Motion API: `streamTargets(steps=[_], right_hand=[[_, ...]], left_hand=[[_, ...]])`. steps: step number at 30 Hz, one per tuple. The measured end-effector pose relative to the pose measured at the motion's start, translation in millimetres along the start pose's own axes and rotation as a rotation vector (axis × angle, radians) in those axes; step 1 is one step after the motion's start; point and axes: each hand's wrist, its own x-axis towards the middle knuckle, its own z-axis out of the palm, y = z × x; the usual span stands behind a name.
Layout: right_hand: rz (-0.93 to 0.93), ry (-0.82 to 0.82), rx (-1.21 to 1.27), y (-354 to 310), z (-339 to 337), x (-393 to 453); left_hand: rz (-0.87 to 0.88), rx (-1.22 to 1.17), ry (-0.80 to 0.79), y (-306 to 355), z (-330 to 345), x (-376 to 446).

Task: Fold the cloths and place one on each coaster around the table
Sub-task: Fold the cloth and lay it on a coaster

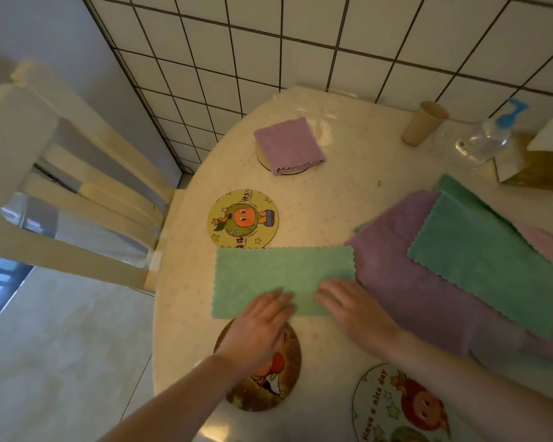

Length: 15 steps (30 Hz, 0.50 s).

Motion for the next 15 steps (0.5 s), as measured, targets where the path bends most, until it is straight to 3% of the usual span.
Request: streamTargets(steps=[4, 11, 15], right_hand=[[-0.051, -0.196, -0.012, -25.2, 8.8, -30.6], [0.105, -0.241, -0.064, -11.4, 4.5, -51.7], [0.089, -0.223, -0.144, -8.1, -4.3, -44.3]], left_hand=[[-0.056, 0.129, -0.160, 11.8, 12.3, -20.2], [-0.296, 0.035, -0.156, -24.9, 1.7, -67.4], [-0.347, 0.015, -0.166, -34.2, -2.6, -82.2]])
